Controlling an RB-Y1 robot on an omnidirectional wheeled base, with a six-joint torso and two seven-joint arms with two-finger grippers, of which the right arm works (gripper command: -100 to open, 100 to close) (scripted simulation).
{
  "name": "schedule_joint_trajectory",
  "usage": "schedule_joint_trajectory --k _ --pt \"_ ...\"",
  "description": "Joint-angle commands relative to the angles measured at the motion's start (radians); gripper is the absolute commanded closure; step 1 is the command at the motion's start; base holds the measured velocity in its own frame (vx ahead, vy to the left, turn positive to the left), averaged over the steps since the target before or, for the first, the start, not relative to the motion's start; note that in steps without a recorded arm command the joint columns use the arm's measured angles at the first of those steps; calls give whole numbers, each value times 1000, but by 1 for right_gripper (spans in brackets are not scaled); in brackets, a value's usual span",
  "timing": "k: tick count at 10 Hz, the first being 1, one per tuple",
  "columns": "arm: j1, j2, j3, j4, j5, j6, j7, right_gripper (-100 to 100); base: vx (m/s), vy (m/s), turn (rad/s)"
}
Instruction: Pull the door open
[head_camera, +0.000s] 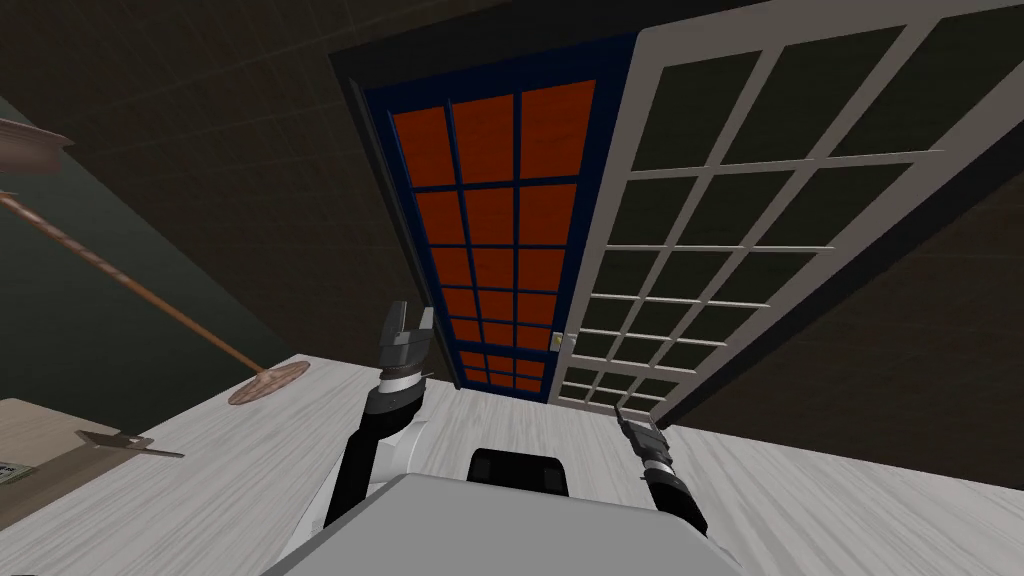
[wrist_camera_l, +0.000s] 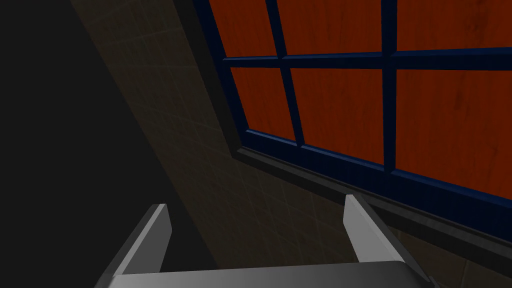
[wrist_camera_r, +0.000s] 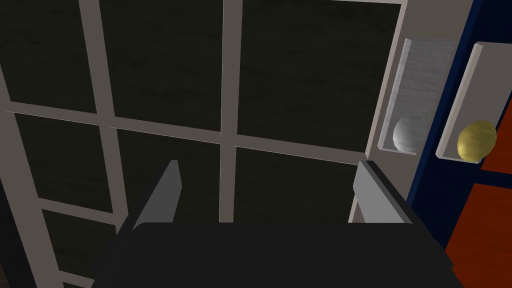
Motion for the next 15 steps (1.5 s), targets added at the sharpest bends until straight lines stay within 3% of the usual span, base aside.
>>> schedule_joint_trajectory --k 1,2,3,8,10,11,13,14,15 --pt "11 9 5 -36 1 11 -3 -100 122 3 24" --pt "11 9 5 -36 1 11 -3 -100 39 -17 -4" --pt "-13 18 15 -41 0 8 -2 -100 96 1 116" --pt "-56 34 33 -53 1 2 -1 -100 158 13 98" --pt "-88 49 47 -64 4 -3 -1 -100 174 0 117" --pt "-87 49 47 -97 4 -3 -1 -100 143 13 42" --pt "-88 49 47 -64 4 -3 -1 -100 32 9 -12" --pt "-112 59 57 -71 6 -6 -1 -100 124 14 133" --pt "-102 52 52 -65 4 -7 -2 -100 80 3 42"
